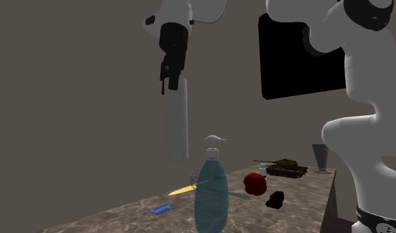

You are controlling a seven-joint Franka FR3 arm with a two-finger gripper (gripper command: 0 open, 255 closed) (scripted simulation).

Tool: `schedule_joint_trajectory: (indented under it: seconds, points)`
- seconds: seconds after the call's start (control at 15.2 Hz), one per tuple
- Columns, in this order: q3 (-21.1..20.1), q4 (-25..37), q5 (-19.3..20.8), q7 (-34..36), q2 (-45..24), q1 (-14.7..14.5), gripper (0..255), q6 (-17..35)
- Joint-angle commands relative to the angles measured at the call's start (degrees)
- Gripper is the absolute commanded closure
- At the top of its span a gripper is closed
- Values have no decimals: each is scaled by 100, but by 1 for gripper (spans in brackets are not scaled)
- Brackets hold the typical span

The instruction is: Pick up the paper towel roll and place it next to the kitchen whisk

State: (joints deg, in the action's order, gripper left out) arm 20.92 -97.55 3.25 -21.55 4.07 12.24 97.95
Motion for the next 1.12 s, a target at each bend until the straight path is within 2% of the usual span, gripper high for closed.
schedule_joint_trajectory:
  seconds: [0.0, 0.53, 1.06]
  points:
    - [78, -297, 118, -149, 339, 83, 255, -16]
    - [452, -965, 517, -821, 1300, 458, 255, -189]
    - [942, -1187, 900, -1642, 1963, 850, 255, -475]
